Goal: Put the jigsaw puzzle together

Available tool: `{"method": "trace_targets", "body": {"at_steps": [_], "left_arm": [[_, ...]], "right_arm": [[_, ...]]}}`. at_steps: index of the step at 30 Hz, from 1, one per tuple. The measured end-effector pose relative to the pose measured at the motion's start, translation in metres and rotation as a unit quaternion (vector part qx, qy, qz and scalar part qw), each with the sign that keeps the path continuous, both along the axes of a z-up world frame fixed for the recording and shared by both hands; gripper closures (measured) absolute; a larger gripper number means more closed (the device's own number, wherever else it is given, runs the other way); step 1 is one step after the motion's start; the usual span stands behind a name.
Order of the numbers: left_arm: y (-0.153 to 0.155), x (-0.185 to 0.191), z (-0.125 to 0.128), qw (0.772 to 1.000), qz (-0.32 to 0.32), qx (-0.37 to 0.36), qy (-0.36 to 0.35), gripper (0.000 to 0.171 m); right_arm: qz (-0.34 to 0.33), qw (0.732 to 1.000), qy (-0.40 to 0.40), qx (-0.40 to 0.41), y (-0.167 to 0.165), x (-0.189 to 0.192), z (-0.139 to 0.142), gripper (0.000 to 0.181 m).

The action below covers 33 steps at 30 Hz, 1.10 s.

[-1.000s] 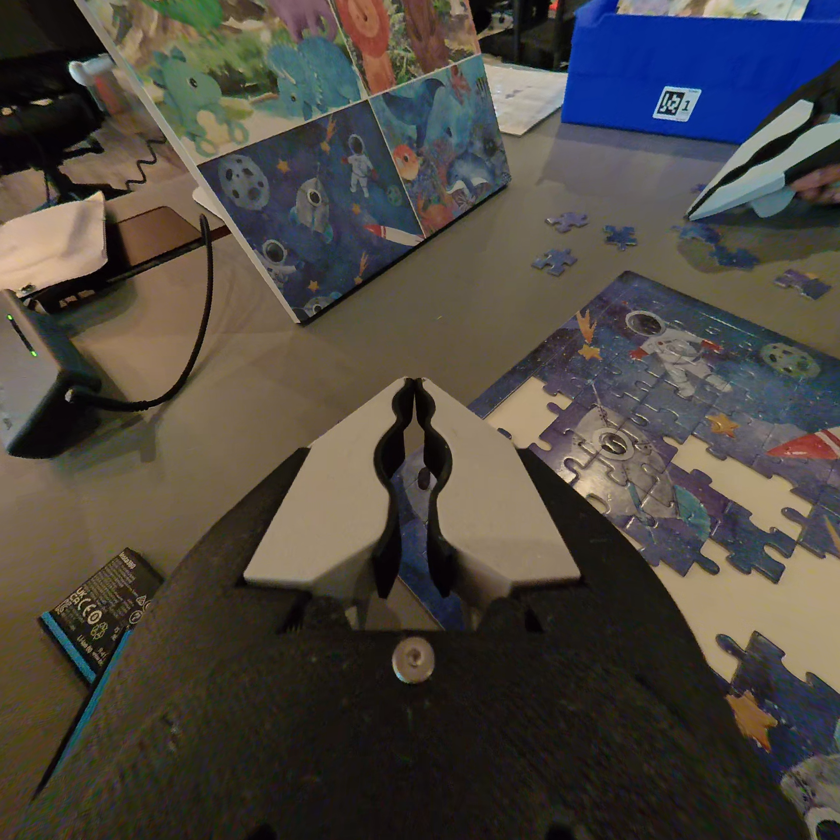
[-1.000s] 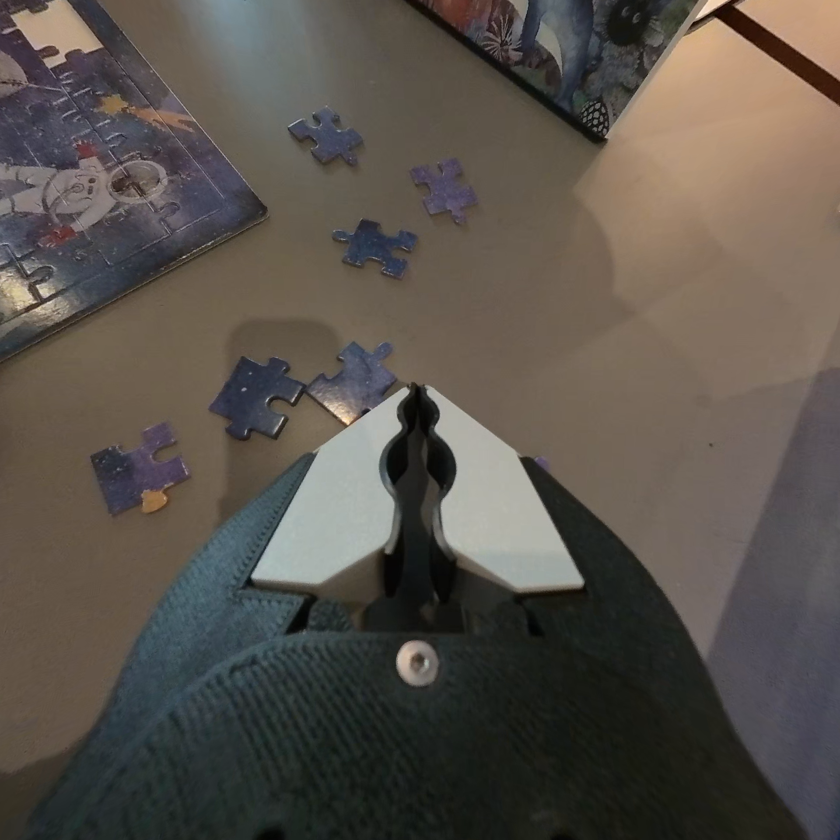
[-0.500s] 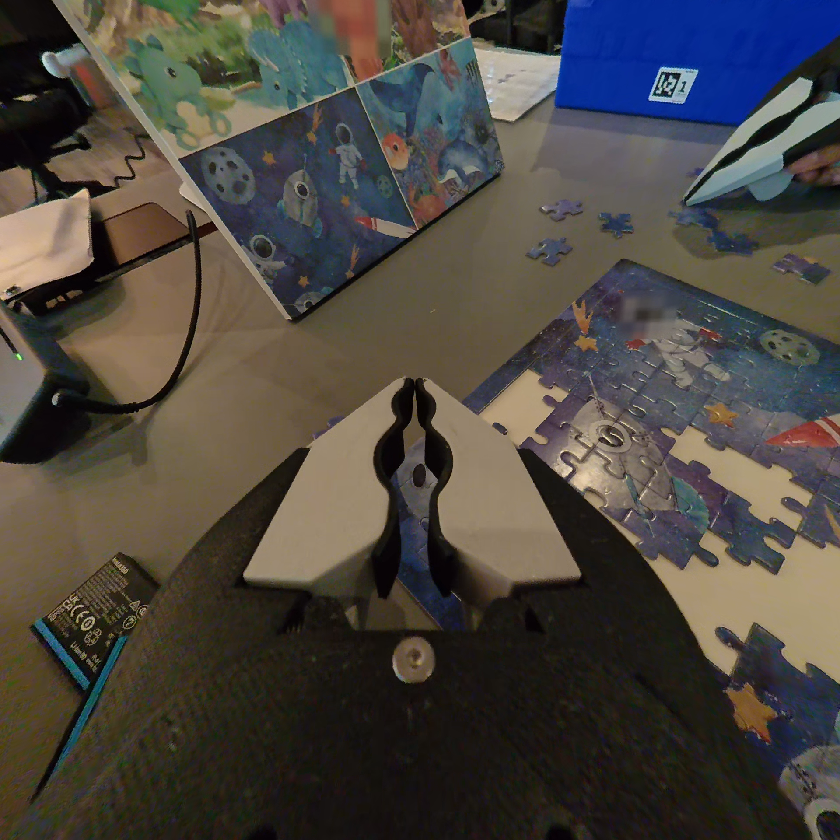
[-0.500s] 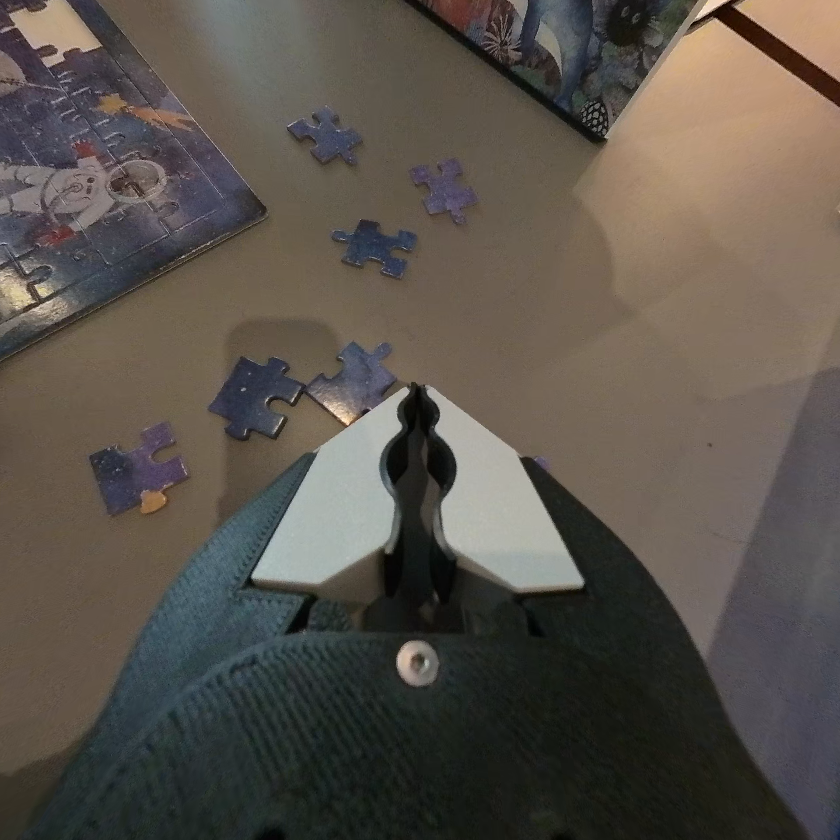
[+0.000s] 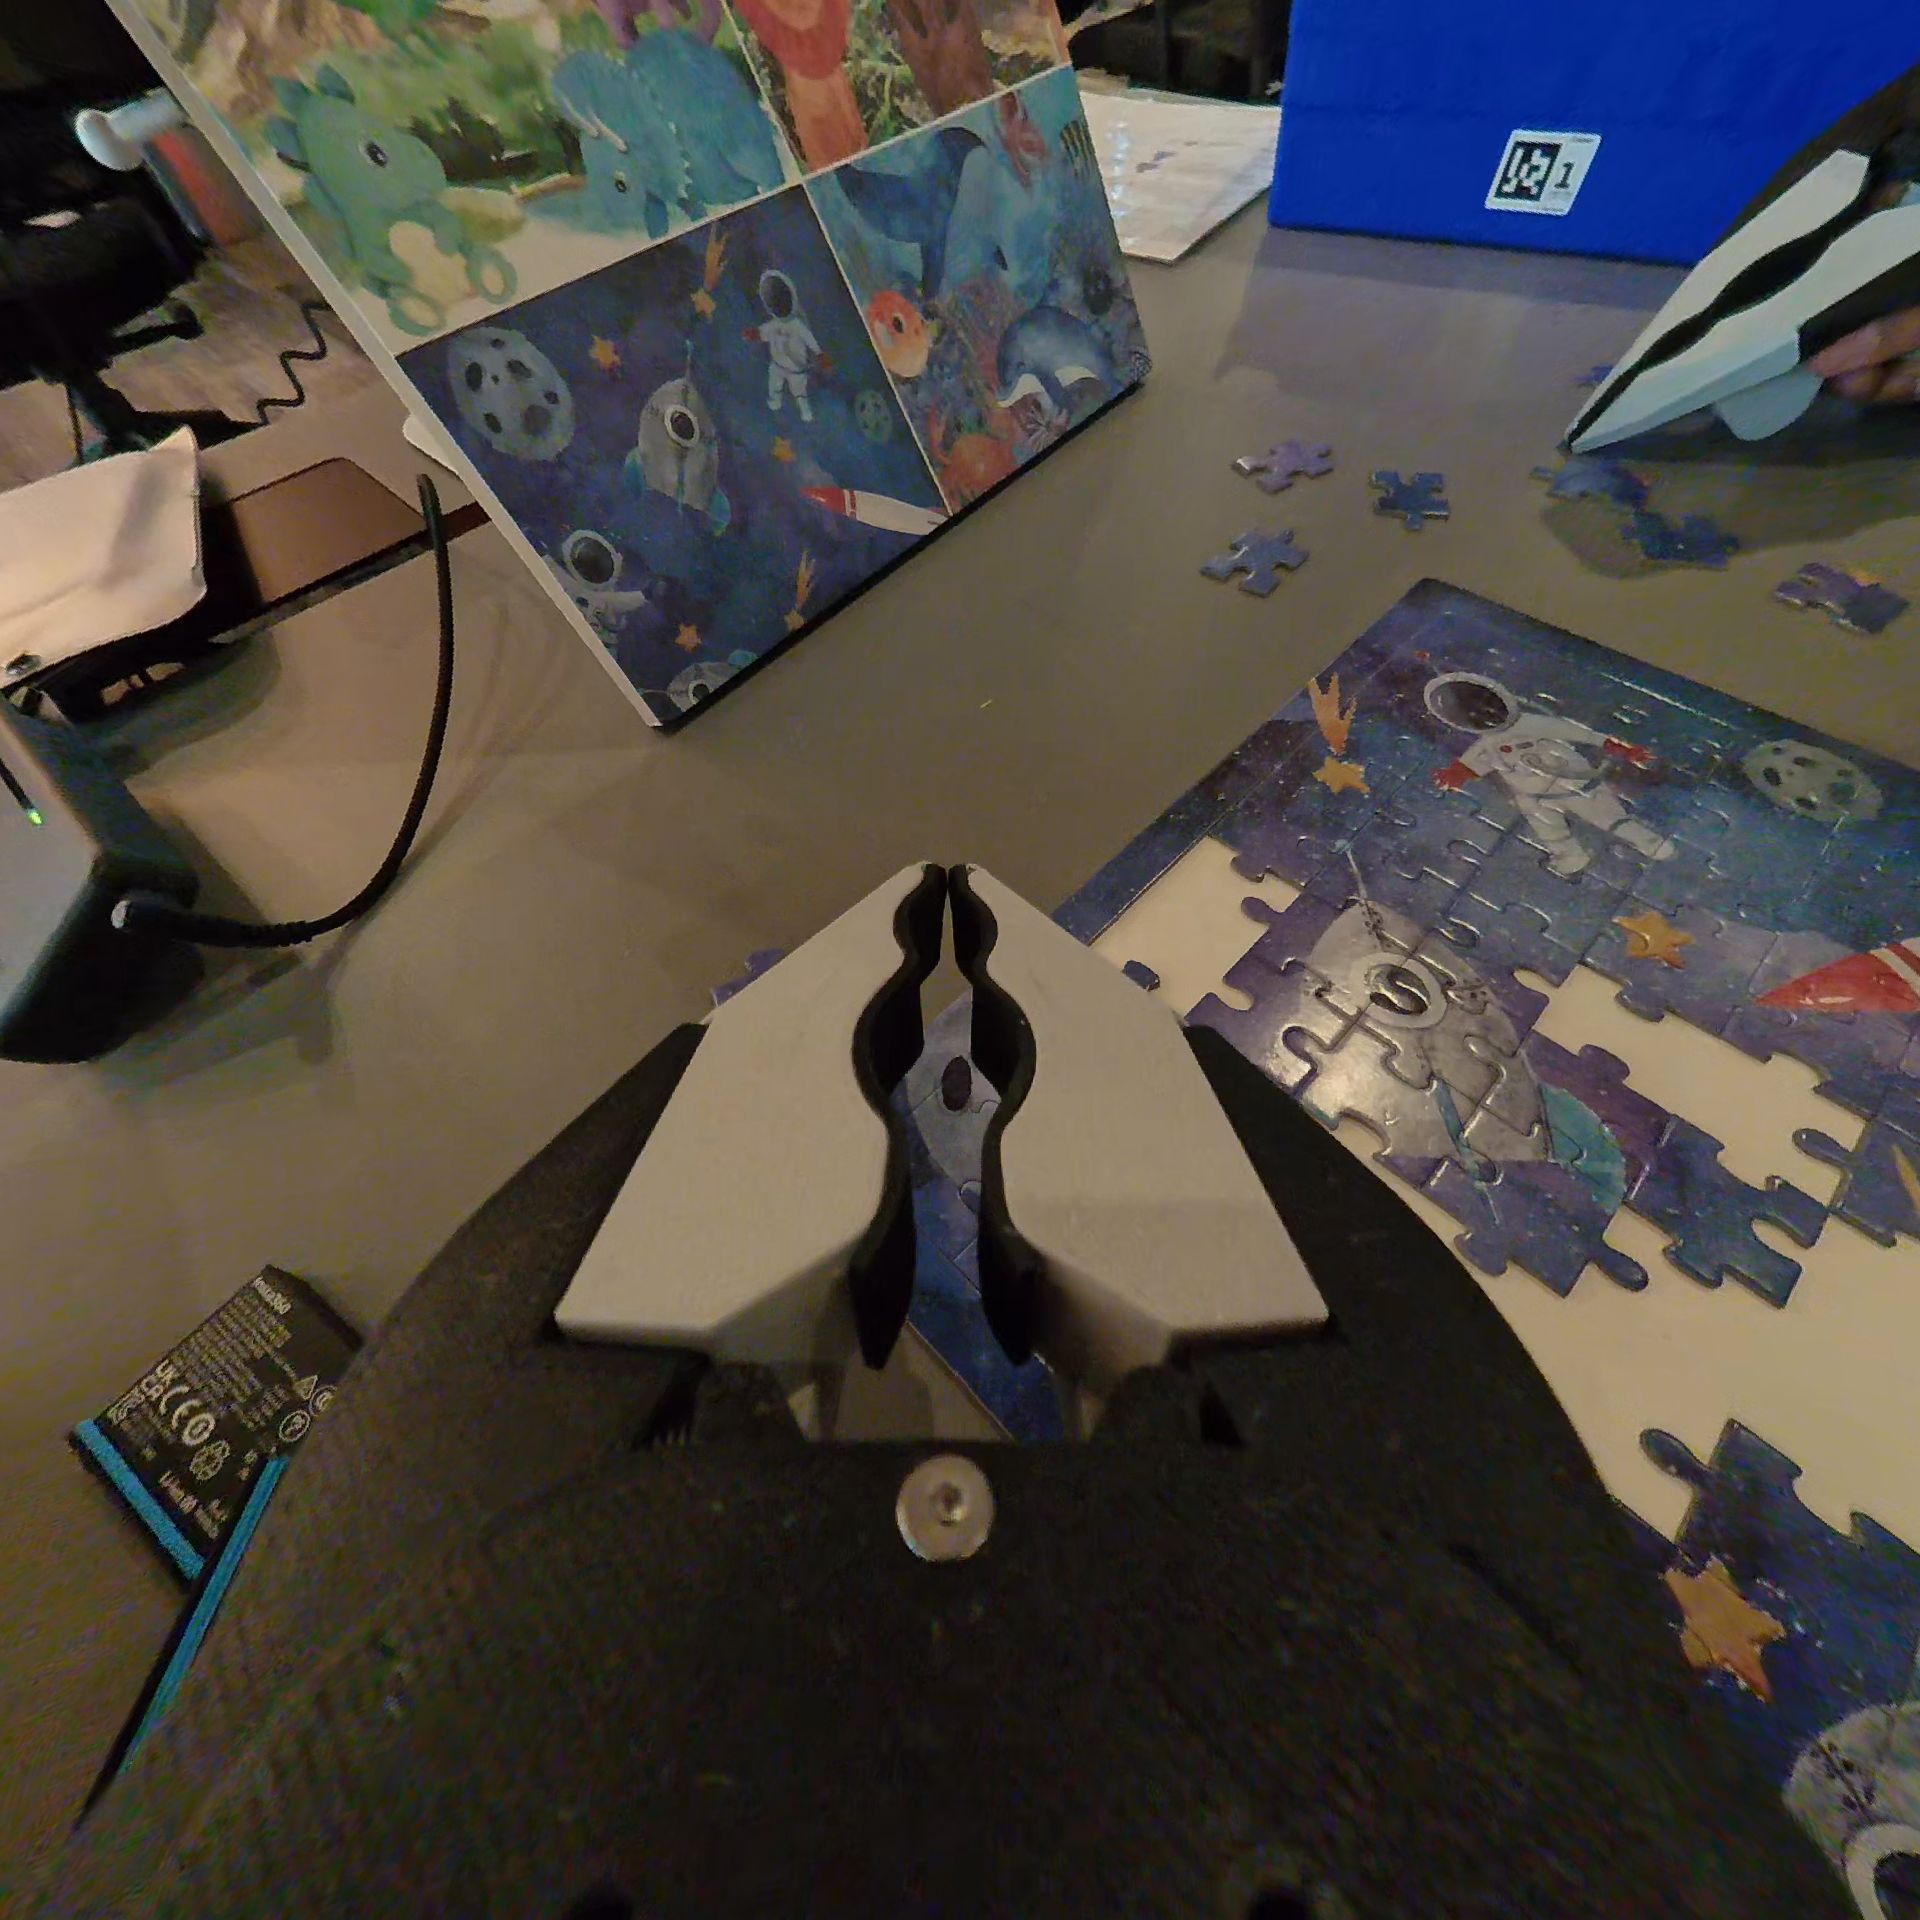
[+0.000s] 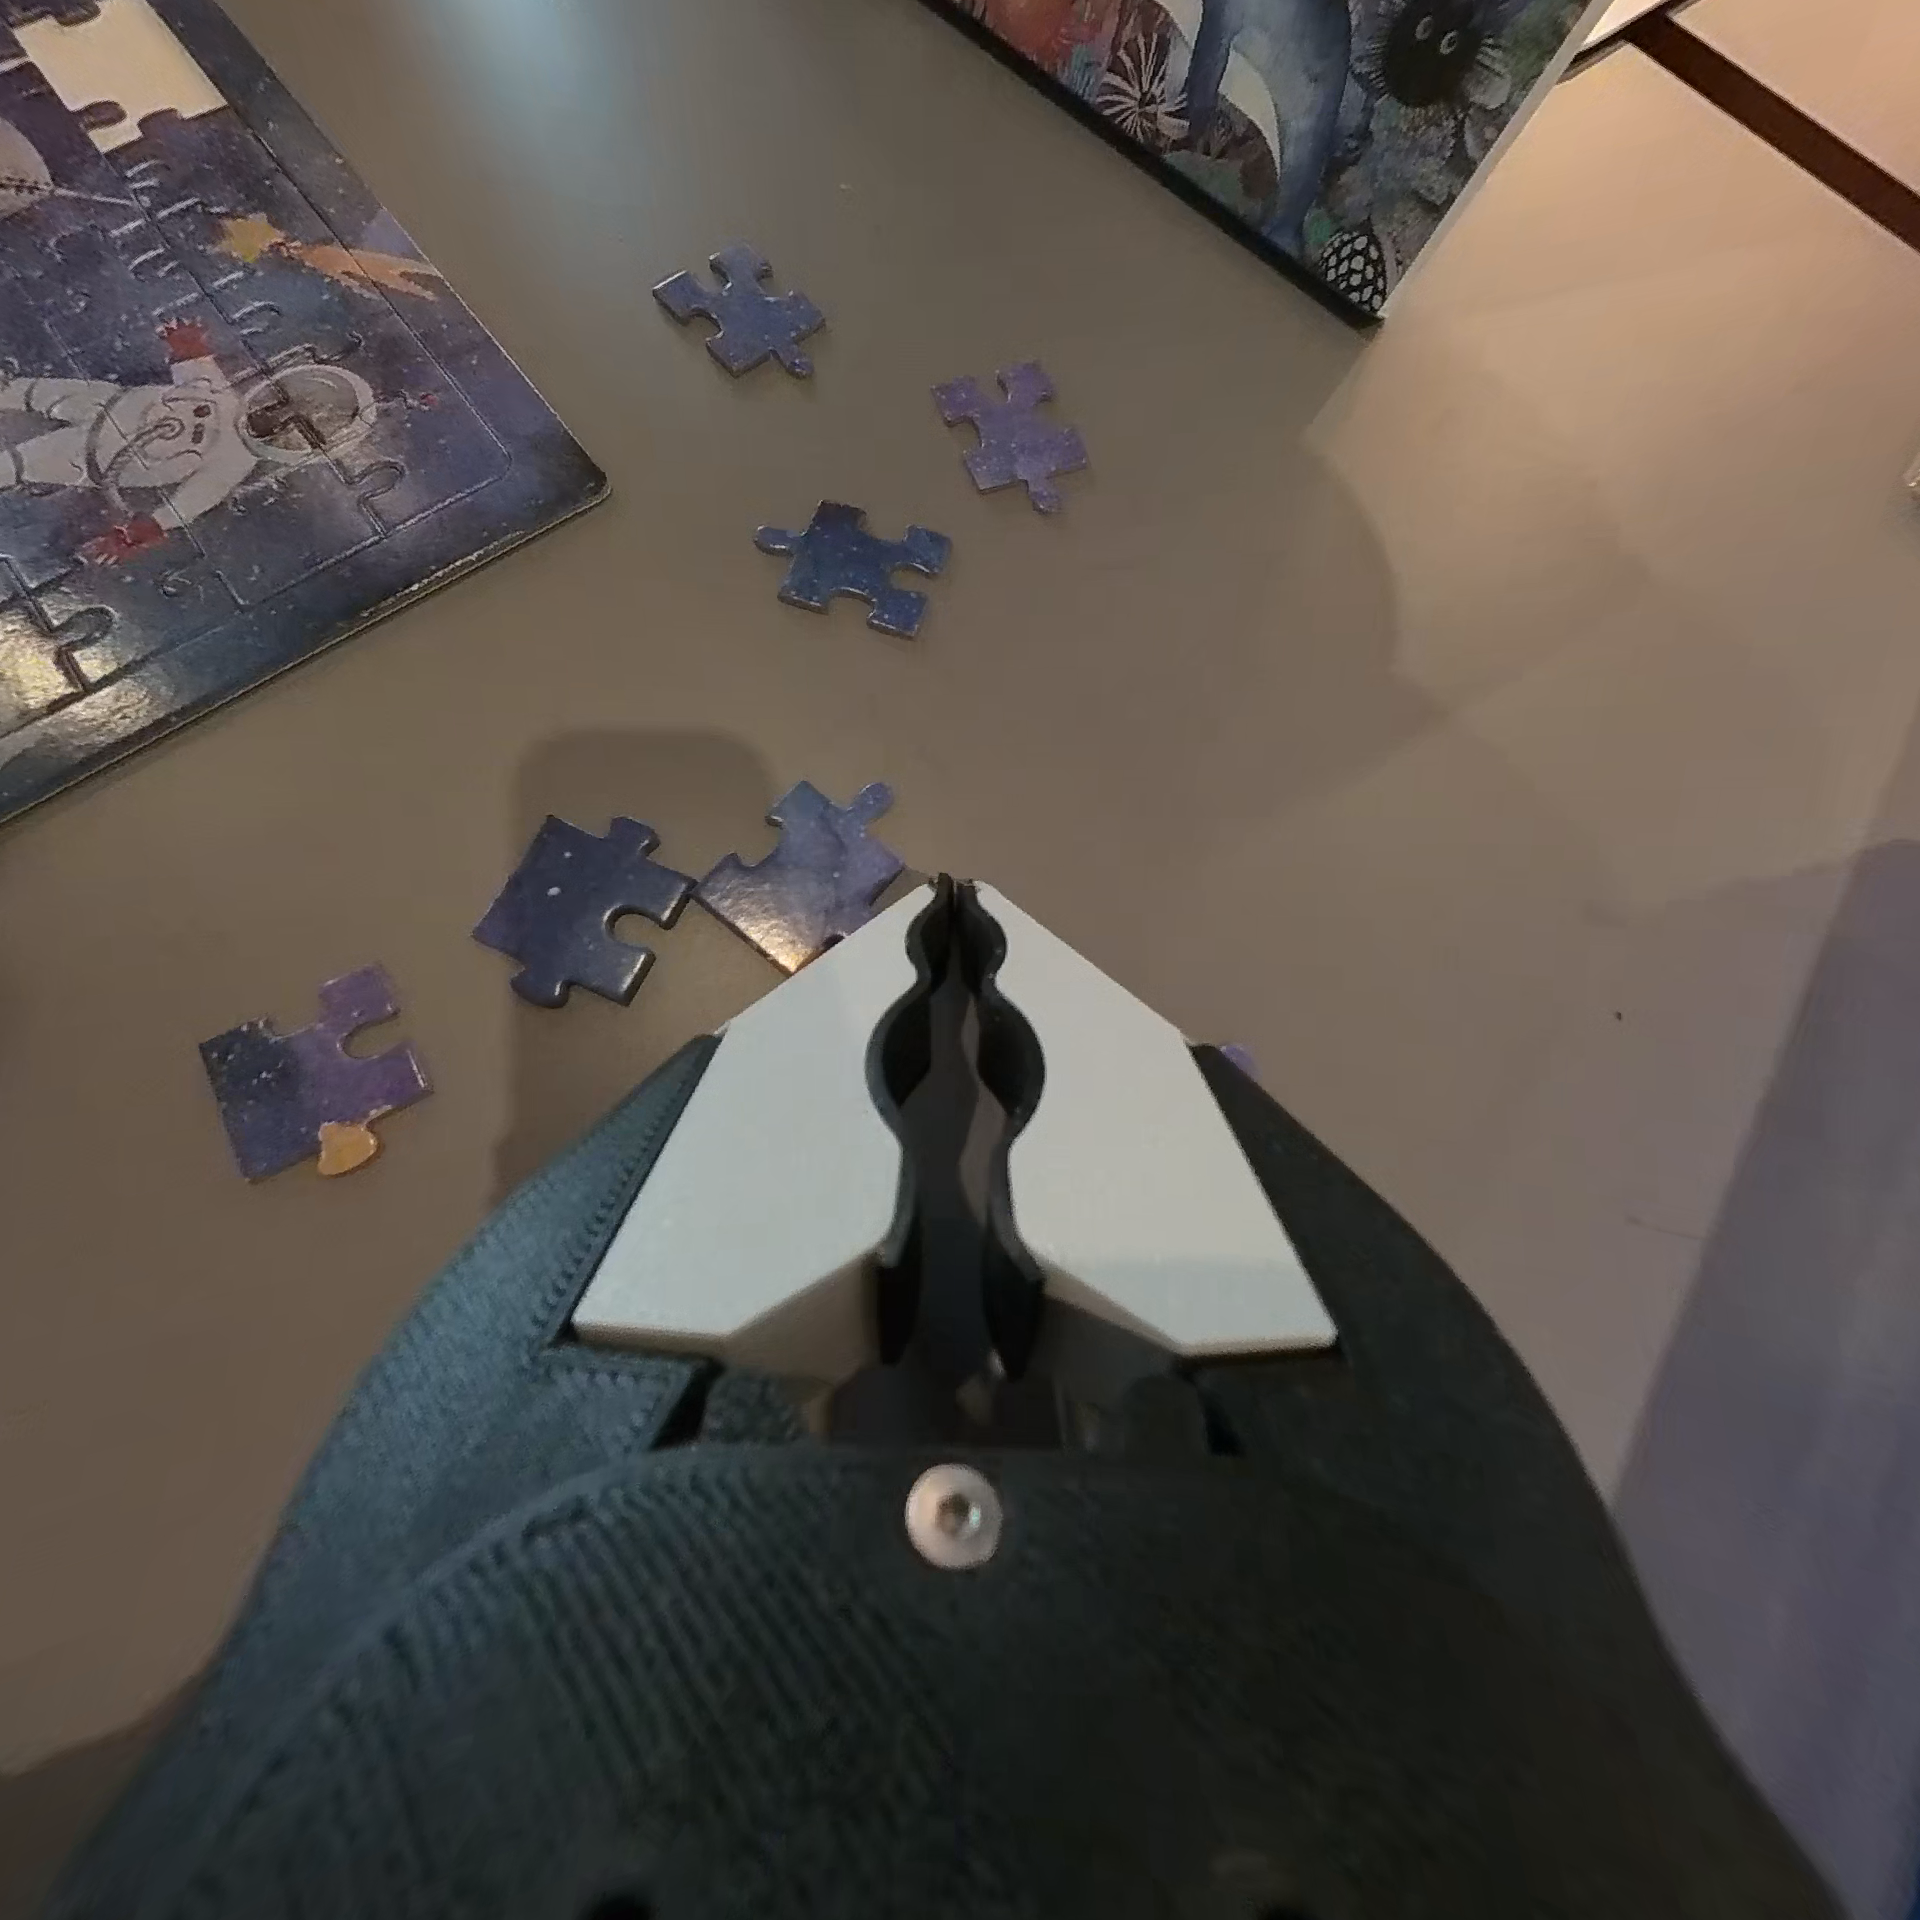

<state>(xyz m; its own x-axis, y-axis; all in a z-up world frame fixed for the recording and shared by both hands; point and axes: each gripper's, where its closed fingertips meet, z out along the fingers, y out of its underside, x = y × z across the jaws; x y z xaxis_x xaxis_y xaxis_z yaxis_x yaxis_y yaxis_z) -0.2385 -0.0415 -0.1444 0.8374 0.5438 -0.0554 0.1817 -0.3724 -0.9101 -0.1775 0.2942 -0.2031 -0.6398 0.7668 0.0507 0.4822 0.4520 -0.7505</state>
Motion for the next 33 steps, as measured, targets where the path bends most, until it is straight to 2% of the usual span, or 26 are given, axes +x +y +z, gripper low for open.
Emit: {"method": "trace_targets", "body": {"at_steps": [33], "left_arm": [[0.0020, 0.0014, -0.0022, 1.000, -0.003, -0.006, -0.002, 0.171]], "right_arm": [[-0.005, 1.000, 0.006, 0.007, 0.0008, -0.0009, 0.0002, 0.181]]}}
